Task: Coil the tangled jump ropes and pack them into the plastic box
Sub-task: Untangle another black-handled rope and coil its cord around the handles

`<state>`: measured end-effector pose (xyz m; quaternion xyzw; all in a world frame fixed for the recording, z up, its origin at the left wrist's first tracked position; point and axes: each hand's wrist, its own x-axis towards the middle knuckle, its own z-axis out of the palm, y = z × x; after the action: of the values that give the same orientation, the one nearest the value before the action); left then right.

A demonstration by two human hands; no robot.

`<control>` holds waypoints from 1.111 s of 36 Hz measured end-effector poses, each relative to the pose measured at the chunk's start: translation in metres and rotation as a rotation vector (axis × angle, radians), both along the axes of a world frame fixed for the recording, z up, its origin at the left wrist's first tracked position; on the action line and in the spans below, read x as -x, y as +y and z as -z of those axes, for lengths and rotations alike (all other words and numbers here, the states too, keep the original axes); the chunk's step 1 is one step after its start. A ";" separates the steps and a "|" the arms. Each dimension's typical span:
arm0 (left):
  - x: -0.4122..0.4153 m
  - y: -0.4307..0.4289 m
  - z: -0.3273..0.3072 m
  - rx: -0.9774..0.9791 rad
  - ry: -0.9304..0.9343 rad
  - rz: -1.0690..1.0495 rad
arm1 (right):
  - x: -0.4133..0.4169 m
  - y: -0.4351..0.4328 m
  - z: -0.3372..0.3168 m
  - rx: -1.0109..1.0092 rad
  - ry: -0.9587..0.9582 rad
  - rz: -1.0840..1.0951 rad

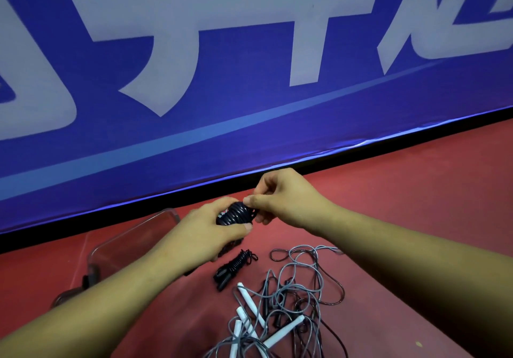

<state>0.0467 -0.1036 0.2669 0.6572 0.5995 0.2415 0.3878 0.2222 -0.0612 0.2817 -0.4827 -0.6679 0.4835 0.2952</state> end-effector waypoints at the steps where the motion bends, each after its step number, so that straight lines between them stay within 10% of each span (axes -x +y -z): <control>1: 0.000 0.000 0.002 -0.013 0.042 0.003 | 0.000 0.001 0.001 0.019 -0.008 0.007; 7: -0.001 0.003 0.010 -0.115 0.251 0.027 | 0.004 0.008 0.012 -0.050 -0.232 0.113; 15: -0.009 0.020 0.004 0.241 -0.442 0.000 | -0.025 0.029 0.005 0.118 0.150 0.364; 28: 0.034 0.047 0.081 0.365 -0.109 0.036 | -0.003 0.064 0.067 0.528 0.253 0.426; 40: 0.068 0.080 0.231 0.095 0.507 0.094 | 0.047 0.091 0.236 0.775 0.178 0.581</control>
<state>-0.0216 -0.0235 0.0362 0.7049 0.6570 0.0223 0.2665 0.1751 0.0301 0.0456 -0.6801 -0.2487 0.6335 0.2726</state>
